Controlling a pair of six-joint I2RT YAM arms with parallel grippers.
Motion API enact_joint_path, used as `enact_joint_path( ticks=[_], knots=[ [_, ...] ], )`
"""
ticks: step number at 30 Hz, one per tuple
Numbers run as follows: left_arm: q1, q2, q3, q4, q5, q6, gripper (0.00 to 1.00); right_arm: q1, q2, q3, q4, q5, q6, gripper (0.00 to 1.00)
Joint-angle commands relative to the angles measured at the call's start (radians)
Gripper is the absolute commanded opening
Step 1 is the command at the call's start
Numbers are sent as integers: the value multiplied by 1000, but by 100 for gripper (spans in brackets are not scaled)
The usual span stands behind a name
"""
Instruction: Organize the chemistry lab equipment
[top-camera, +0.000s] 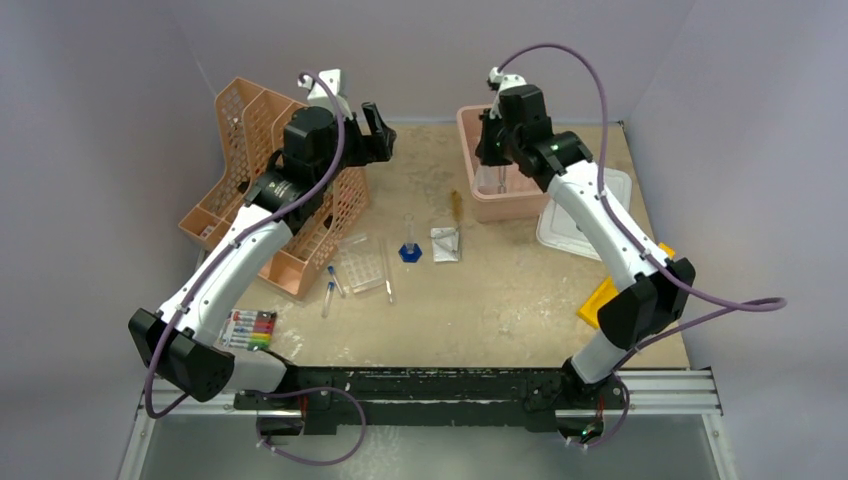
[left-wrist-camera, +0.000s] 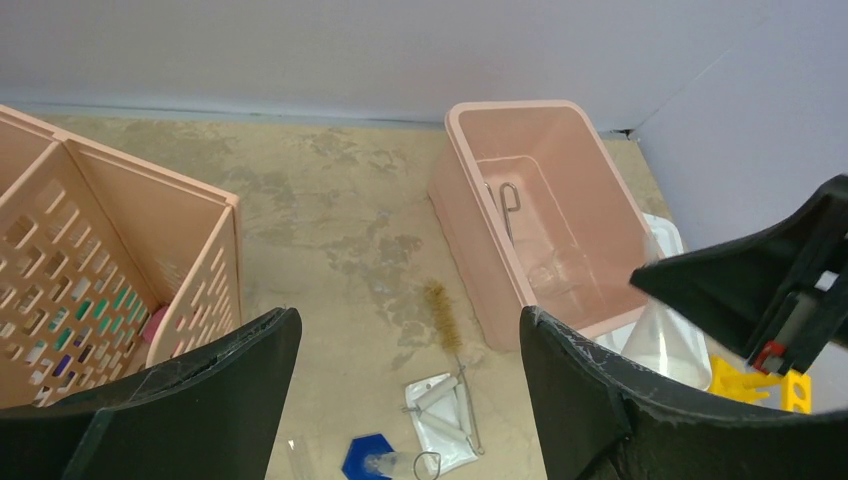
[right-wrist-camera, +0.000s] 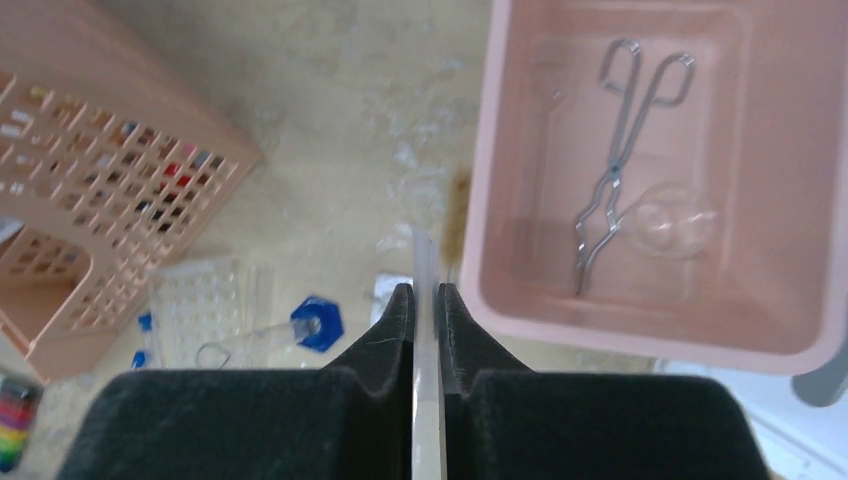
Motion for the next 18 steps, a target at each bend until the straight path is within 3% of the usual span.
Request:
enact_joint_path(
  ticks=[1,11,18],
  knots=[
    [5,-22,44,38,-43,29,80,-78,40,80,58,-3,-78,2],
    [5,27,52,75,-5,11,80,-227,295,143,195,-140,-148,2],
    [5,64,55,100,56,-9,80,-245,411,131,208,-238,-130,4]
  ],
)
